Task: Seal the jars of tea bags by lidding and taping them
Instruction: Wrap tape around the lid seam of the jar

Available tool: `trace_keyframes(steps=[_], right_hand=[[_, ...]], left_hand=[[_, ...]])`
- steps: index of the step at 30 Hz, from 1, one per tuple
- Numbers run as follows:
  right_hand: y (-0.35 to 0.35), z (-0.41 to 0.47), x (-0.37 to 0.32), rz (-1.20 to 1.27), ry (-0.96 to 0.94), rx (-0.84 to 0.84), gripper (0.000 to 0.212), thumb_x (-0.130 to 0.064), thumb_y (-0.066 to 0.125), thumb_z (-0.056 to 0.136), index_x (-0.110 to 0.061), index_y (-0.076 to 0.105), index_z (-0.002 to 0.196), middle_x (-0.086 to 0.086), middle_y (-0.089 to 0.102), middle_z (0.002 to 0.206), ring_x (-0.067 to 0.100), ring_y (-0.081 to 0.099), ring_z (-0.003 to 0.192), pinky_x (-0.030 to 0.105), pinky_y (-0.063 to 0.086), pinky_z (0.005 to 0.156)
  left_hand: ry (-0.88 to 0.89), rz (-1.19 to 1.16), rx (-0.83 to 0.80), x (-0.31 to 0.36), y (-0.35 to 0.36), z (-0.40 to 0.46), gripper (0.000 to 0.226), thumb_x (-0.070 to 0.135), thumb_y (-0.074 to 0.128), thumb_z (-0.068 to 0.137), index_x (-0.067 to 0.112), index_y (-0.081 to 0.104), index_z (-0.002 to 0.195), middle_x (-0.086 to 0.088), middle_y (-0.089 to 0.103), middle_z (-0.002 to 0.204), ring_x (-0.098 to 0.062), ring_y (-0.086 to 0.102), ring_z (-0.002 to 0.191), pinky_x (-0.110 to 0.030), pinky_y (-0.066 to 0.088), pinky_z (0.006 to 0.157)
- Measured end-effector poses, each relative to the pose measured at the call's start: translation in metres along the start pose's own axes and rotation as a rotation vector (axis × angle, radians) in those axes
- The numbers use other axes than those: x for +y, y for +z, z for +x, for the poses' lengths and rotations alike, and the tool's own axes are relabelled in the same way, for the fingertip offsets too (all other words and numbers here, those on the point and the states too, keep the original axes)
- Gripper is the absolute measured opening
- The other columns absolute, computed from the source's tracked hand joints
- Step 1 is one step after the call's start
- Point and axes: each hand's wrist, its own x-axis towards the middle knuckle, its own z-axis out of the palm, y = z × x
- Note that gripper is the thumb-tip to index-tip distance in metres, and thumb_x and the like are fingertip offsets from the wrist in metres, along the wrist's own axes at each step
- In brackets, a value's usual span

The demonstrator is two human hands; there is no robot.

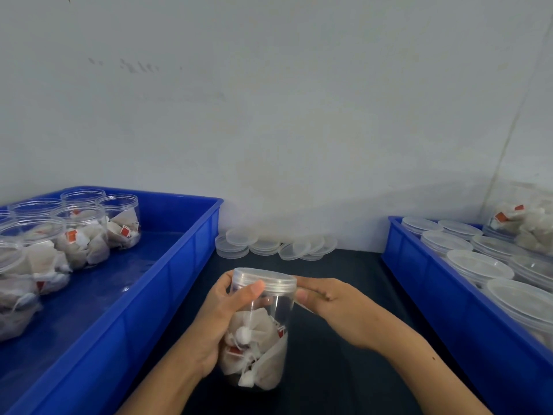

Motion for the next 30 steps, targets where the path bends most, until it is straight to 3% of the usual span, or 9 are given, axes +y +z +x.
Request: trace_keyframes(steps=[2, 5, 8, 11, 14, 17, 23, 25, 30], right_hand=[[0.003, 0.001, 0.0, -0.008, -0.005, 0.004, 0.034, -0.043, 0.039, 0.101, -0.06, 0.044, 0.13, -0.025, 0.053, 0.135, 0.005, 0.045, 0.13, 0.038, 0.036, 0.112], [0.005, 0.002, 0.001, -0.017, 0.02, 0.033, 0.035, -0.043, 0.038, 0.102, -0.051, 0.047, 0.135, -0.02, 0.056, 0.134, 0.007, 0.047, 0.129, 0.036, 0.037, 0.11], [0.006, 0.0, -0.001, -0.043, 0.053, 0.074, 0.036, -0.044, 0.037, 0.101, -0.047, 0.047, 0.136, -0.02, 0.063, 0.112, 0.01, 0.055, 0.116, 0.029, 0.042, 0.1], [0.009, -0.003, -0.008, -0.078, 0.065, 0.119, 0.036, -0.044, 0.037, 0.101, -0.045, 0.048, 0.135, -0.018, 0.065, 0.101, 0.01, 0.059, 0.104, 0.025, 0.044, 0.087], [0.014, -0.008, -0.02, -0.167, 0.027, 0.143, 0.033, -0.043, 0.035, 0.102, -0.04, 0.053, 0.129, -0.01, 0.067, 0.101, 0.009, 0.062, 0.092, 0.026, 0.05, 0.08], [0.019, -0.014, -0.031, -0.247, -0.018, 0.137, 0.031, -0.042, 0.031, 0.103, -0.03, 0.054, 0.12, -0.012, 0.059, 0.089, 0.008, 0.058, 0.083, 0.028, 0.049, 0.076], [0.019, -0.015, -0.035, -0.038, 0.055, 0.042, 0.044, -0.052, 0.033, 0.1, -0.031, 0.044, 0.137, -0.009, 0.061, 0.113, 0.015, 0.058, 0.104, 0.037, 0.047, 0.095], [0.016, -0.015, -0.033, -0.045, 0.079, 0.026, 0.052, -0.06, 0.035, 0.096, -0.03, 0.044, 0.136, -0.01, 0.059, 0.111, 0.015, 0.058, 0.103, 0.036, 0.046, 0.094], [0.007, -0.013, -0.026, -0.063, 0.102, 0.078, 0.051, -0.063, 0.041, 0.092, -0.041, 0.041, 0.138, -0.012, 0.049, 0.138, 0.013, 0.053, 0.116, 0.031, 0.043, 0.092]], left_hand=[[-0.001, -0.006, 0.004, -0.002, 0.0, 0.0, 0.095, 0.049, 0.087, 0.042, 0.01, 0.055, 0.123, -0.013, 0.072, 0.109, -0.027, 0.07, 0.1, -0.036, 0.055, 0.078], [0.03, 0.046, 0.002, -0.002, 0.002, -0.002, 0.078, 0.048, 0.088, 0.058, 0.011, 0.056, 0.118, -0.01, 0.072, 0.107, -0.022, 0.071, 0.097, -0.033, 0.054, 0.077], [0.095, 0.172, 0.061, 0.0, 0.01, -0.004, 0.063, 0.062, 0.059, 0.068, 0.021, 0.058, 0.116, -0.001, 0.064, 0.115, -0.006, 0.066, 0.096, -0.023, 0.047, 0.08], [0.215, 0.362, 0.164, 0.001, 0.021, -0.005, 0.071, 0.068, 0.043, 0.071, 0.043, 0.035, 0.136, 0.018, 0.038, 0.126, 0.019, 0.046, 0.099, -0.011, 0.034, 0.077], [0.265, 0.446, 0.209, -0.001, 0.023, -0.005, 0.1, 0.069, 0.063, 0.054, 0.035, 0.031, 0.142, 0.018, 0.048, 0.122, 0.005, 0.05, 0.106, -0.012, 0.036, 0.078], [0.266, 0.406, 0.284, -0.002, 0.017, -0.002, 0.098, 0.065, 0.074, 0.041, 0.03, 0.047, 0.129, 0.016, 0.06, 0.11, 0.003, 0.057, 0.099, -0.014, 0.04, 0.075], [0.232, 0.215, 0.26, -0.001, 0.003, 0.001, 0.072, 0.051, 0.08, 0.048, 0.024, 0.062, 0.113, 0.013, 0.073, 0.096, 0.003, 0.067, 0.086, -0.014, 0.052, 0.065], [0.209, 0.184, 0.222, 0.001, -0.003, 0.001, 0.08, 0.058, 0.086, 0.046, 0.023, 0.063, 0.115, 0.014, 0.073, 0.098, -0.001, 0.069, 0.087, -0.018, 0.052, 0.069], [0.144, 0.111, 0.111, 0.002, -0.014, 0.002, 0.11, 0.071, 0.086, 0.025, 0.019, 0.063, 0.119, -0.004, 0.073, 0.105, -0.02, 0.068, 0.099, -0.038, 0.051, 0.087]])
